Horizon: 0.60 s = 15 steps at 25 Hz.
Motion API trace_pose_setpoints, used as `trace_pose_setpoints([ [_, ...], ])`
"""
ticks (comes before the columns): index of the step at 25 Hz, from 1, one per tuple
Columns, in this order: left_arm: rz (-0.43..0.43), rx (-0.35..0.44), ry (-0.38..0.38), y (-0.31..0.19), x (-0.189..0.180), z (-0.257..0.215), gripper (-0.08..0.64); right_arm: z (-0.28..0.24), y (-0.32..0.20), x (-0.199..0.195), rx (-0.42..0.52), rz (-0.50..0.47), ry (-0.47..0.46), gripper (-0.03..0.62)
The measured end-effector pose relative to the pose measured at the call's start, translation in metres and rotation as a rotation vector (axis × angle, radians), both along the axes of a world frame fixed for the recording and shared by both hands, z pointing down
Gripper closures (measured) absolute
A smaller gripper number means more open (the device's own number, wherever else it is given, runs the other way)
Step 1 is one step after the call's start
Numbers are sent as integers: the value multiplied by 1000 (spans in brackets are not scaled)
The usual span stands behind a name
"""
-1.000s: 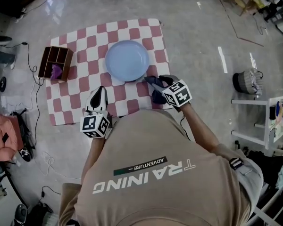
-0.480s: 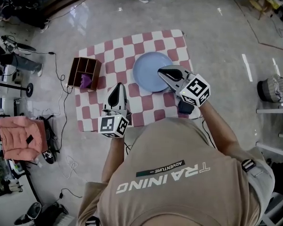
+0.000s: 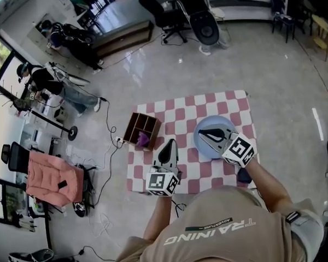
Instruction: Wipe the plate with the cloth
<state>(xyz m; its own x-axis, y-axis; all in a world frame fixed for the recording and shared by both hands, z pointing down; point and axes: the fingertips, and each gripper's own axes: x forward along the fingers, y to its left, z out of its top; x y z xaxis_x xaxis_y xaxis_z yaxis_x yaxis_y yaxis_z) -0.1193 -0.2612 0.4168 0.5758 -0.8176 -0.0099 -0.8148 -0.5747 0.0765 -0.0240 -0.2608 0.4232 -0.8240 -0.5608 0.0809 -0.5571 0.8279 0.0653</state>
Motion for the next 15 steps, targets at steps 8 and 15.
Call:
trace_pose_setpoints([
  [8,-4,-12,-16,-9,-2,15,546,-7,-21,1,4,17,-28,574],
  [15,-6,-52,-8,-8,4,15,546,-4,-10,-3,-53,-20,-5,575],
])
